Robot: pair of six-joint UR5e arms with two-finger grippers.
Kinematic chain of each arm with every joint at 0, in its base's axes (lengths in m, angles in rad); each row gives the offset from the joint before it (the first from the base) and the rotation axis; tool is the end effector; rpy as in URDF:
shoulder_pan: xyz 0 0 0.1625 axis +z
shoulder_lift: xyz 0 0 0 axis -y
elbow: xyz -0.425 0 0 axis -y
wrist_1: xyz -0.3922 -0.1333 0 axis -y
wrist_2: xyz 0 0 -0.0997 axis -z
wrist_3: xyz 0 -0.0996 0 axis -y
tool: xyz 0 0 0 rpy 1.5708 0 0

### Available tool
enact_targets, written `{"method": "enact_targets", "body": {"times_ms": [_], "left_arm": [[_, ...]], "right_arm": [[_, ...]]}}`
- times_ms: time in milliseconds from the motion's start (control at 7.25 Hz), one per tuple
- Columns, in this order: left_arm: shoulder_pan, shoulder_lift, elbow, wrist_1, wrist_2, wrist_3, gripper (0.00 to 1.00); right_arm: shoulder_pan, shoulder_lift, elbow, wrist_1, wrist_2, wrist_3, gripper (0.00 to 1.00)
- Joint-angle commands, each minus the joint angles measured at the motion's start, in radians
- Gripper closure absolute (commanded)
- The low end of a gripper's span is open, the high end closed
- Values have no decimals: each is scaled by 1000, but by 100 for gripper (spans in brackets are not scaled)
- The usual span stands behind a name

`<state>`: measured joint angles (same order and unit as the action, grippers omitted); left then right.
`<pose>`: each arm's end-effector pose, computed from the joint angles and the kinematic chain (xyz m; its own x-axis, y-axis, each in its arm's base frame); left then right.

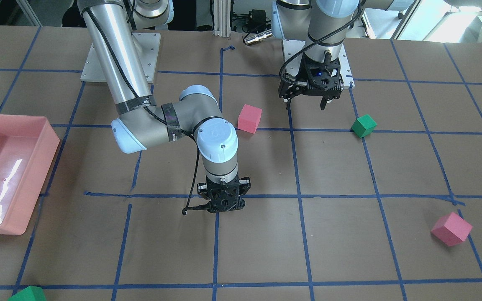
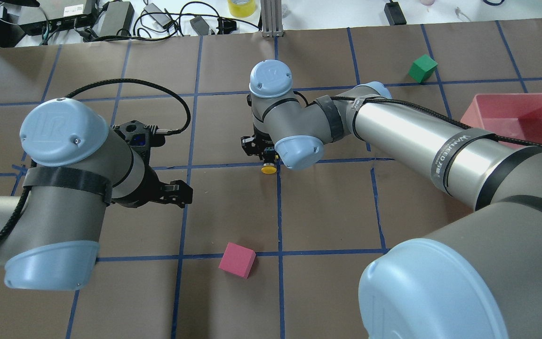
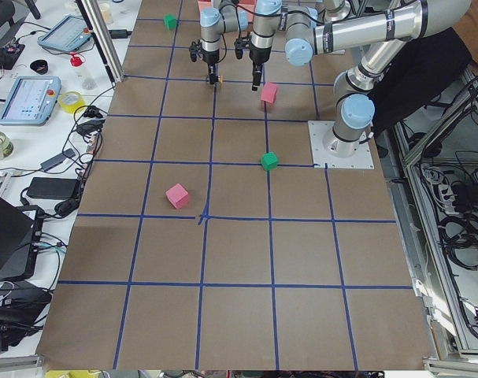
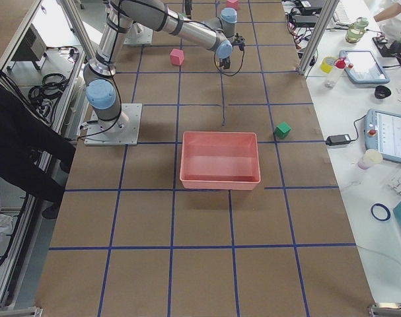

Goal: Align button upright
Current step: 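Lift the switch out of the bin and carry it to the table center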

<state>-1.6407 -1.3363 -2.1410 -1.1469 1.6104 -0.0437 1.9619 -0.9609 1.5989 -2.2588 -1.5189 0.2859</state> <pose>-0.1556 -0.3697 0.3563 -0.9991 0.0228 -0.0356 0.0260 0.9956 -0.0897 0.3808 -0.5602 0.1829 -0.9922 -0.1071 -0.0638 -0.1052 0.9939 -0.0333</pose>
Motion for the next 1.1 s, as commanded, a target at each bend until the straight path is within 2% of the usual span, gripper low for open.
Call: {"method": "enact_targets", "body": {"times_ms": [0, 138, 414, 690, 828, 966], "left_arm": [[-1, -27, 1, 61, -4, 8, 0], [-16, -47, -3, 68, -51, -7, 0], [-98, -79, -32, 212, -46, -33, 0], [-117, -109, -46, 256, -53, -35, 0], [-142, -113, -68, 294, -49, -39, 0], [-165, -138, -94, 388, -55, -101, 0]], "right_arm": [[0, -19, 21, 1, 3, -8, 9], [-1, -39, 18, 8, 3, -11, 0], [-26, -138, -5, 60, -14, -92, 0], [-153, -263, -86, 349, -14, -166, 0], [-216, -313, -121, 458, -15, -292, 0], [-307, -364, -144, 505, -46, -415, 0]]}}
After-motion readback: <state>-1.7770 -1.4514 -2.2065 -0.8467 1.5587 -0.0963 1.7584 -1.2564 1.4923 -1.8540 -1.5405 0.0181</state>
